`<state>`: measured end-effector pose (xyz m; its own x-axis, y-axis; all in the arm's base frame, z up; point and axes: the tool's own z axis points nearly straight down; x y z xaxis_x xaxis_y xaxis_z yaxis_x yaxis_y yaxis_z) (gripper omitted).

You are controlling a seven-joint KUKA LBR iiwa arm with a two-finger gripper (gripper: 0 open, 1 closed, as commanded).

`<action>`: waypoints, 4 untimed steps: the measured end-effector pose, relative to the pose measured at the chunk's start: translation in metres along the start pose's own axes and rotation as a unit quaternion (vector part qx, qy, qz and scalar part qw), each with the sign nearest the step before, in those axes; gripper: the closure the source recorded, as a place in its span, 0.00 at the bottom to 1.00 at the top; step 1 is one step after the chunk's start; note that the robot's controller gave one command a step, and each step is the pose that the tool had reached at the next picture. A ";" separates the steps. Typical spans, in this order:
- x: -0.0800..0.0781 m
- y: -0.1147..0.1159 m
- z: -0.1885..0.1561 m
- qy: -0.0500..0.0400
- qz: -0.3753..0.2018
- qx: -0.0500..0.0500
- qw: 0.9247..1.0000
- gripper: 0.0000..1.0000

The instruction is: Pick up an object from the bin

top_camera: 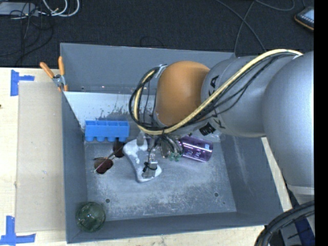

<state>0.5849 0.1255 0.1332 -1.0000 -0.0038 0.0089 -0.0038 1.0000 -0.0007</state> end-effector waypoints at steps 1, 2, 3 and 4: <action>-0.001 -0.001 -0.005 -0.003 0.002 0.000 1.000 0.00; 0.014 -0.044 0.065 -0.002 -0.007 -0.001 1.000 0.00; 0.018 -0.042 0.066 -0.006 0.050 -0.002 0.999 0.00; 0.043 -0.039 0.063 -0.006 0.075 -0.003 0.997 0.00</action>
Offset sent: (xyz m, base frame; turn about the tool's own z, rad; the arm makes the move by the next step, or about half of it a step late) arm -0.0146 -0.0436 -0.0632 -0.0158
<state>0.5416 0.0865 0.0706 -0.9894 0.1453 -0.0026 0.1453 0.9894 0.0047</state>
